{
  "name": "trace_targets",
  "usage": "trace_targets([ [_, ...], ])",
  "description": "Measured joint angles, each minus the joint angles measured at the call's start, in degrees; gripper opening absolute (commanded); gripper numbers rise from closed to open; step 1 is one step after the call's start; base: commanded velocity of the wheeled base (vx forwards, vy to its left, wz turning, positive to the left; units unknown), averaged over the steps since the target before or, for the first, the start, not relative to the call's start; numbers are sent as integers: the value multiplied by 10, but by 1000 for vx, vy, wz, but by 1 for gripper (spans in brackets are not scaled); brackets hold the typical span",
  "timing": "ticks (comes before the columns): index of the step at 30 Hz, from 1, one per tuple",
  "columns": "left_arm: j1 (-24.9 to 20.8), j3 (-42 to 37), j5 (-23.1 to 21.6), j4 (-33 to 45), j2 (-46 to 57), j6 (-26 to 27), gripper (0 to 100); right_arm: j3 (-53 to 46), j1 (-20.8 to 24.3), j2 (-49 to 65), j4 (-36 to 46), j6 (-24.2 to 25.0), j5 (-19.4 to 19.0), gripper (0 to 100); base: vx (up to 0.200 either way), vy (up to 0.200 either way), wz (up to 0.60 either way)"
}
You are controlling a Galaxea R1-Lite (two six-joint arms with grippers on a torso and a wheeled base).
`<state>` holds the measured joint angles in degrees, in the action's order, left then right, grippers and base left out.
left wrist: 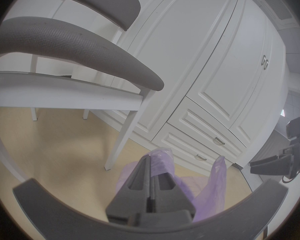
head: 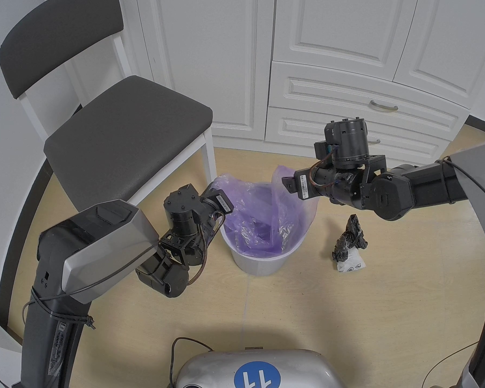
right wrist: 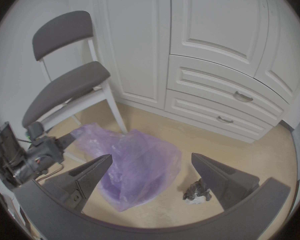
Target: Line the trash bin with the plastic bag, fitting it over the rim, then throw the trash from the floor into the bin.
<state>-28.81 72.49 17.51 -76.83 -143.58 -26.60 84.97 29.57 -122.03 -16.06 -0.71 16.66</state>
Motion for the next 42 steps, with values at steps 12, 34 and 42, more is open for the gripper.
trace_targets([
  [12, 0, 0, 0, -3, 0, 0, 0, 81, 21, -96, -3, 2, 40, 100, 0, 0, 0],
  [34, -2, -3, 0, -17, 1, 0, 0, 178, -9, -186, -5, -63, 129, 100, 0, 0, 0],
  [42, -2, -4, 0, -18, 1, 0, 0, 156, -20, -179, -2, -59, 131, 100, 0, 0, 0],
])
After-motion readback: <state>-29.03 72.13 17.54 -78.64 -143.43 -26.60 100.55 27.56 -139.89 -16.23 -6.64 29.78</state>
